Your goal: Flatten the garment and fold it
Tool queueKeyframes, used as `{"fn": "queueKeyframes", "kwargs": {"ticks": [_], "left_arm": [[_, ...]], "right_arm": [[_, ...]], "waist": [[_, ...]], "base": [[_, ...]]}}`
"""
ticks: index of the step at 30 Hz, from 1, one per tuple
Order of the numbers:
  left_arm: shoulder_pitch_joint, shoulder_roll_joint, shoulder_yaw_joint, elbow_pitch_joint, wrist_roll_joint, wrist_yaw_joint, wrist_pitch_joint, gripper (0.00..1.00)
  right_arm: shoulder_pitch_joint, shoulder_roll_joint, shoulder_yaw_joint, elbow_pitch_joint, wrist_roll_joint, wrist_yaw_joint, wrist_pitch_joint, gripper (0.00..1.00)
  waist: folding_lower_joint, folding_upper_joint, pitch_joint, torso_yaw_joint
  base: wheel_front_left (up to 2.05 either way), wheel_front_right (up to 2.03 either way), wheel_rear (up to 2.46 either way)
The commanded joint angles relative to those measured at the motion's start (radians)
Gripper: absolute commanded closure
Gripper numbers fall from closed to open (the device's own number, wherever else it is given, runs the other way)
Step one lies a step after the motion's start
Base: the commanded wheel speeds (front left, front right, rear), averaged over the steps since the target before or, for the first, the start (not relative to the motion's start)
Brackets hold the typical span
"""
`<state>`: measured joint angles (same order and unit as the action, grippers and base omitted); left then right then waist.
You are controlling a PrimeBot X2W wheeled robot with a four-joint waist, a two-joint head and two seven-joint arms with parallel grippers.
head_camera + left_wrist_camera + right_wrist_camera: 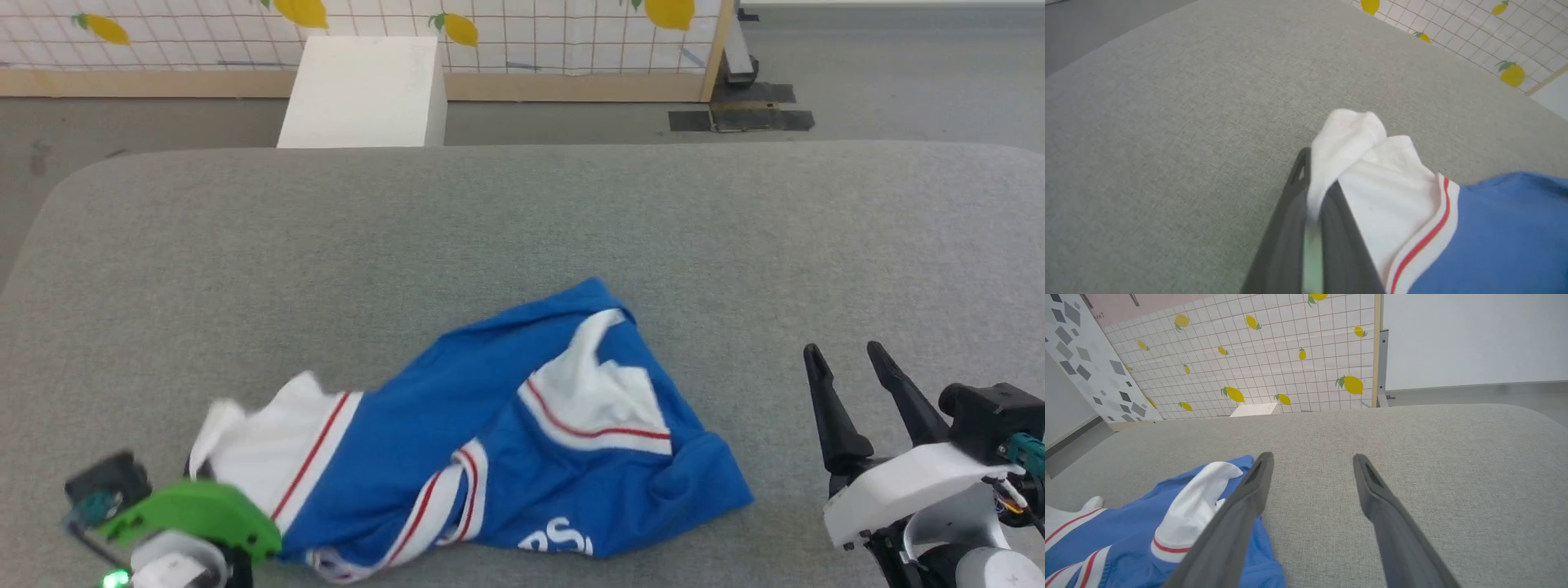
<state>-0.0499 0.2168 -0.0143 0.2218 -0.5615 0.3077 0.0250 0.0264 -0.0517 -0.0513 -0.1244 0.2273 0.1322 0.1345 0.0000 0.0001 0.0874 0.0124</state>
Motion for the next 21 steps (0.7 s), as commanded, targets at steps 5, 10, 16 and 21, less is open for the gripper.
{"fn": "queueKeyframes", "kwargs": {"ticks": [5,10,16,21], "left_arm": [[0.051,-0.072,0.044,0.022,-0.122,-0.059,-0.035,0.0],[0.06,-0.069,0.057,-0.009,-0.077,-0.108,-0.217,0.0],[0.025,-0.073,0.051,-0.086,0.089,-0.123,-0.285,0.0],[0.0,-0.124,0.074,-0.172,0.202,-0.17,-0.286,0.0]], "right_arm": [[-0.003,0.001,0.017,0.004,-0.02,-0.002,0.031,0.0],[-0.052,0.001,0.113,0.017,-0.052,-0.002,0.079,0.0],[-0.165,0.001,0.249,0.095,-0.04,-0.002,0.214,0.0],[-0.269,0.001,0.314,0.211,-0.058,-0.002,0.393,0.0]], "waist": [[0.0,-0.0001,-0.007,0.03],[0.0,-0.0001,0.003,0.063],[0.0,-0.0001,0.042,0.117],[0.0,-0.0001,0.081,0.155]], "base": [[0.0,0.0,0.0],[0.0,0.0,0.0],[0.0,0.0,0.0],[0.0,0.0,0.0]]}}
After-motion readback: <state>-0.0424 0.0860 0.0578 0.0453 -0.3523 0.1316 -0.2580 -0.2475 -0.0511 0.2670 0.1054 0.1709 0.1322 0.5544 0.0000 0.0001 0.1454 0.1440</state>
